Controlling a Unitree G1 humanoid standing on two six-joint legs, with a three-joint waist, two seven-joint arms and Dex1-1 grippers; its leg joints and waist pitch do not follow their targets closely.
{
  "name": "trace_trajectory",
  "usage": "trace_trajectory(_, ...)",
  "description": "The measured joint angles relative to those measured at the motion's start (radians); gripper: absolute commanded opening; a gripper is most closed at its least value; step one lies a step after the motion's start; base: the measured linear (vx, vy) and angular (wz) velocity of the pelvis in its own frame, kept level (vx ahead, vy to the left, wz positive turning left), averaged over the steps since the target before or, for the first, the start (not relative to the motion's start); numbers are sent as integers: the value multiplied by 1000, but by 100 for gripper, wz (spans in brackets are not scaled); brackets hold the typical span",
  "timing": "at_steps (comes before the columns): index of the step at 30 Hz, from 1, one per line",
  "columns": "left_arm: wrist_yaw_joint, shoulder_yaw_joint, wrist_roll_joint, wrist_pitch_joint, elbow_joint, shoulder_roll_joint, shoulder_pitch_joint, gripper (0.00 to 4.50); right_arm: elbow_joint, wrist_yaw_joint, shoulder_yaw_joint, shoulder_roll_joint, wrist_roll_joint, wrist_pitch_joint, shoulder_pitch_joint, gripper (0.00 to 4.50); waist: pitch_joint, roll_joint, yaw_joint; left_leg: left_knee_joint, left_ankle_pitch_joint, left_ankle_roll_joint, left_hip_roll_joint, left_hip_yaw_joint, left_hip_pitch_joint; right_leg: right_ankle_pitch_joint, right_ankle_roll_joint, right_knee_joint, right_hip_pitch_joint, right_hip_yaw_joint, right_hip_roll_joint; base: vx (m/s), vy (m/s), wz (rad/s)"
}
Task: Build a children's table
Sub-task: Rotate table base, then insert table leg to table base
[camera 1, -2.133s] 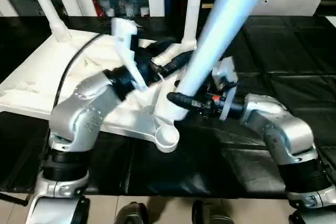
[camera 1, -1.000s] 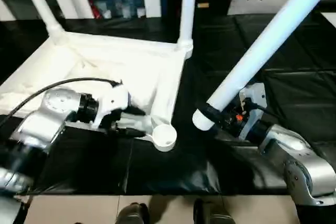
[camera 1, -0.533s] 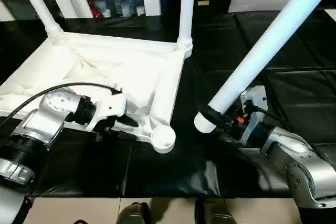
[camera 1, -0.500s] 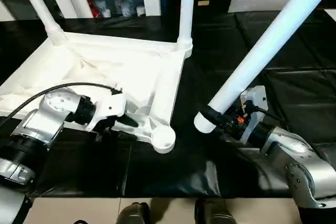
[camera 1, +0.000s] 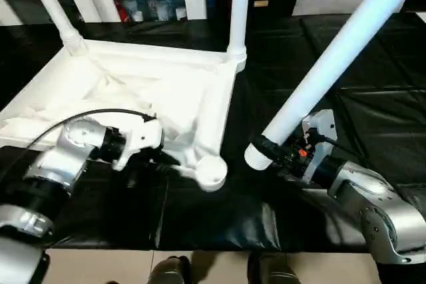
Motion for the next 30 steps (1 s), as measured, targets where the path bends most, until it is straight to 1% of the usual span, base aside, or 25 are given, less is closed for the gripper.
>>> trace_trajectory(3,108,9,-7,84,-31,-77,-1,29,0,-35,1,3,-14,6,-40,190,0,-1,-8,0,0,0,0,1,1,0,0,-1,0,0,0,0,0,0)
trace_trajectory(4,156,16,-4,114,-44,-102,-1,19,0,-47,1,3,-20,14,-55,190,0,-1,-14,0,0,0,0,1,1,0,0,-1,0,0,0,0,0,0)
trace_trajectory(6,219,17,15,135,-61,-128,-2,19,0,-62,1,5,-28,25,-71,190,0,-1,-23,0,0,0,0,1,1,0,0,-1,-1,0,0,0,0,0)
trace_trajectory(7,245,17,23,141,-68,-141,-2,9,0,-68,1,8,-35,21,-74,190,0,-1,-28,-1,0,0,0,0,1,0,0,-1,-1,0,1,0,0,0)
trace_trajectory(9,271,16,46,141,-87,-150,-1,1,1,-88,1,23,-62,-13,-78,190,0,-1,-32,-2,0,0,1,0,1,0,0,-1,-2,0,1,0,0,0)
trace_trajectory(10,277,14,54,140,-93,-152,0,1,-1,-100,2,26,-66,-5,-86,190,0,-1,-34,-2,0,0,1,0,1,0,0,-1,-2,0,2,0,0,0)
trace_trajectory(11,283,9,66,135,-106,-151,3,0,-2,-126,1,24,-68,34,-107,190,0,-1,-36,-3,0,0,1,0,1,0,0,-1,-2,0,2,0,0,0)
trace_trajectory(13,282,0,81,114,-128,-149,14,0,-1,-154,-1,24,-72,72,-129,190,-1,-1,-34,-4,0,0,1,0,1,0,0,-1,-2,-1,2,0,0,0)
trace_trajectory(14,282,-4,84,105,-134,-147,18,0,0,-158,0,24,-72,75,-135,190,-1,-1,-31,-4,0,0,1,0,0,0,0,-1,-2,-1,2,0,0,0)
trace_trajectory(16,281,-18,96,90,-155,-134,24,0,3,-138,7,19,-73,66,-146,190,-1,-1,-28,-4,0,0,1,0,0,-1,1,-2,-2,-1,2,0,0,0)
trace_trajectory(18,285,-21,99,83,-166,-130,32,0,3,-105,27,6,-76,43,-150,190,-1,-1,-28,-4,0,0,1,0,0,-1,1,-2,-2,-1,2,0,0,0)
trace_trajectory(20,297,-20,101,83,-170,-131,34,0,3,-94,42,6,-77,39,-153,190,-1,-2,-28,-4,0,0,1,0,0,-1,1,-2,-2,-1,2,0,0,0)
trace_trajectory(22,304,-15,101,98,-176,-135,39,0,3,-85,45,6,-76,39,-153,190,0,-3,-29,-4,0,0,1,0,0,-1,1,-2,-2,-1,2,0,0,0)
trace_trajectory(23,305,-10,95,116,-180,-137,41,43,3,-82,47,6,-76,39,-153,190,-1,-3,-30,-4,0,0,1,0,0,-1,1,-2,-2,-1,2,0,0,0)
trace_trajectory(24,306,-2,90,130,-186,-139,45,43,3,-76,51,5,-76,39,-153,190,-1,-3,-31,-4,0,0,1,0,0,-1,1,-2,-2,-1,2,0,0,0)
trace_trajectory(26,317,10,88,145,-194,-136,57,60,3,-66,62,6,-75,38,-153,190,0,-3,-35,-4,0,0,1,0,0,-1,1,-2,-2,-1,2,0,0,0)
trace_trajectory(28,322,14,91,146,-198,-114,79,66,3,-56,68,8,-74,30,-153,190,0,-4,-37,-4,0,0,1,0,1,-1,1,-2,-2,-1,2,0,0,0)
trace_trajectory(30,318,14,92,143,-202,-95,85,66,3,-52,68,9,-74,19,-153,190,0,-4,-34,-4,0,0,1,0,1,-1,1,-2,-2,-1,2,0,0,0)
